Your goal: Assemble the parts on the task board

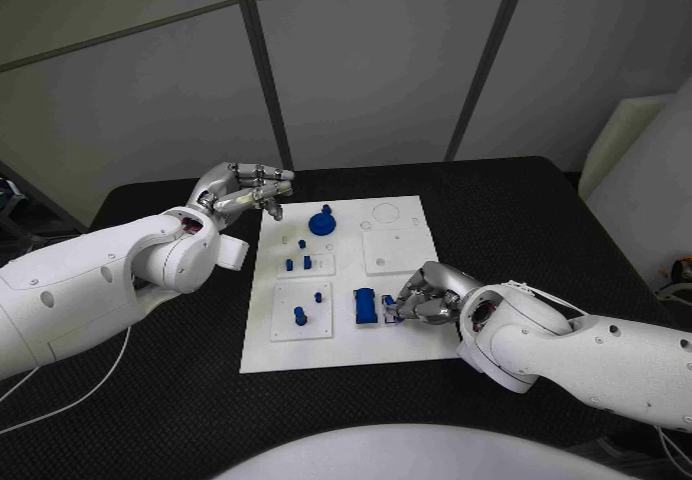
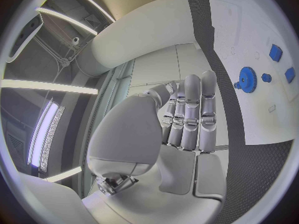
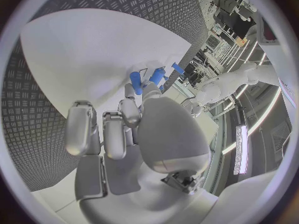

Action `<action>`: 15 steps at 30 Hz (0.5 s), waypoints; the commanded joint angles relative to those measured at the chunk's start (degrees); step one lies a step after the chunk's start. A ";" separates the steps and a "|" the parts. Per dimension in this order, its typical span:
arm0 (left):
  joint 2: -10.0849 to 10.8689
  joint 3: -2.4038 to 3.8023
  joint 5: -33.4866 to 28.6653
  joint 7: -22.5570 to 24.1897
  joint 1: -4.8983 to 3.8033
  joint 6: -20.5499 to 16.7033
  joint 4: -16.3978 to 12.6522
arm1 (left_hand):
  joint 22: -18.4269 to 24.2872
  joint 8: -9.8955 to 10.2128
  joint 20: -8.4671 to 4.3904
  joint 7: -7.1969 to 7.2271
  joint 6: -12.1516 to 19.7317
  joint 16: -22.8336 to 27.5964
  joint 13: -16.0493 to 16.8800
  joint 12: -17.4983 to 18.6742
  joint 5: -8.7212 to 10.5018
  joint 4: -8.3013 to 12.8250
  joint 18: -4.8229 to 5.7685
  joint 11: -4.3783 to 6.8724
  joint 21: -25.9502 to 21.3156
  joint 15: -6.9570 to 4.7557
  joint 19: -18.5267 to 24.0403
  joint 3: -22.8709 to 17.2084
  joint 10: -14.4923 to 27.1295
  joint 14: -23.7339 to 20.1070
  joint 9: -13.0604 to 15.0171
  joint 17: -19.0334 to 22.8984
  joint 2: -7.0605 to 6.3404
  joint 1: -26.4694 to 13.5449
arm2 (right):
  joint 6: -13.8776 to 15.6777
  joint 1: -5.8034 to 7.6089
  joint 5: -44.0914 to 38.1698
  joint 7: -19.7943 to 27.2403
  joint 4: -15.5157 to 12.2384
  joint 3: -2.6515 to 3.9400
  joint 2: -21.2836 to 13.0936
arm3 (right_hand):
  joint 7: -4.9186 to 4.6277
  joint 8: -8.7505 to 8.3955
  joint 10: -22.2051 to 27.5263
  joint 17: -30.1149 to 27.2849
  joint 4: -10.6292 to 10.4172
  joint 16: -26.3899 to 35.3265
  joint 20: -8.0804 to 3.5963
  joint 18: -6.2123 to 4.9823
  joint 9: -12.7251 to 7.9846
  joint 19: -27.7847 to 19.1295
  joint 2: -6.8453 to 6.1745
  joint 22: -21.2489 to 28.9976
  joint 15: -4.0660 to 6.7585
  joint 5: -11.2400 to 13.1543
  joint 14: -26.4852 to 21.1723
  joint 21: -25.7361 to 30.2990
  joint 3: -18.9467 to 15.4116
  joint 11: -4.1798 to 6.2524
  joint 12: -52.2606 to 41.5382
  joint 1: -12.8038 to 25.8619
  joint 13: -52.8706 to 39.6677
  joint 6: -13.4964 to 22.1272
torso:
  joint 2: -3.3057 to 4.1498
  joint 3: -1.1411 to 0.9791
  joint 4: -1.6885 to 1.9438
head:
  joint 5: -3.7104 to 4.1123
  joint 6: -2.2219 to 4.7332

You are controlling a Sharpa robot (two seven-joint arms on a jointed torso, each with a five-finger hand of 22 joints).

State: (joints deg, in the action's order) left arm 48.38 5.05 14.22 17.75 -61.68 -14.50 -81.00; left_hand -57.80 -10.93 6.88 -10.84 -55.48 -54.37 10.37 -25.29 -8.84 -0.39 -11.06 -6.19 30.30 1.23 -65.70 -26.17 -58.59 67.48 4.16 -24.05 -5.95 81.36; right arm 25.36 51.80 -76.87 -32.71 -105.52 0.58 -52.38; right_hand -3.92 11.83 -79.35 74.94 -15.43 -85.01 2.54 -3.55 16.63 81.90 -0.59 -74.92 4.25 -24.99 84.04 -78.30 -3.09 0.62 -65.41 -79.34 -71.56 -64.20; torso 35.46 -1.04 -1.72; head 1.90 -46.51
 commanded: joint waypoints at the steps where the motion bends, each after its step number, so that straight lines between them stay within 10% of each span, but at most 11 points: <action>1: -0.07 0.03 0.12 0.62 -0.08 0.35 -0.07 | 0.08 -0.30 -0.05 0.01 0.46 -0.18 0.07 -0.21 -0.06 0.00 0.56 0.06 -0.34 0.06 0.22 -0.13 0.53 -0.42 -0.04 0.09 0.03 -0.15 | -0.29 0.05 1.25 0.34 0.19 0.02 0.26 | -0.21 0.13 0.06 8.45 -0.82 -0.34 -0.20 0.05 -0.05 0.20 -0.31 -1.21 -0.26 -0.50 4.61 -0.29 -0.42 -0.34 0.01 1.49 -0.07 0.22 | -0.02 0.02 0.03 | -0.07 -0.09; 15: -0.08 0.03 0.12 0.50 -0.08 0.50 -0.02 | 0.09 -0.30 -0.04 -0.01 0.50 -0.19 0.07 -0.22 -0.06 -0.02 0.57 0.04 -0.35 0.07 0.22 -0.12 0.56 -0.42 -0.05 0.09 0.03 -0.20 | 0.87 0.05 1.79 0.20 0.93 0.02 1.10 | -0.19 0.77 -0.01 8.35 -1.19 -0.25 -0.12 -0.03 0.65 0.05 0.79 -1.00 -0.32 4.85 4.59 -0.02 -4.64 -0.41 -0.28 8.38 -0.37 0.33 | -0.02 0.01 -0.02 | -0.42 -0.03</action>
State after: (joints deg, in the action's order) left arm 48.36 5.05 14.22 17.74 -61.68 -14.48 -80.97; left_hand -57.80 -10.93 6.87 -10.84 -55.47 -54.37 10.35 -25.29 -8.84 -0.39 -11.06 -6.04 30.30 1.23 -65.70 -26.17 -58.43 67.48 4.16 -24.05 -5.95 81.36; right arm 25.37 51.80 -75.57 -32.80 -104.50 0.59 -51.39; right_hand -4.02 12.43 -79.32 74.93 -16.62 -85.01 2.54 -3.55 17.25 81.90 0.21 -74.92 4.33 -20.48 83.95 -78.30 -7.54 0.60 -65.60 -71.31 -71.87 -64.35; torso 35.43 -1.02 -1.72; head 1.54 -46.58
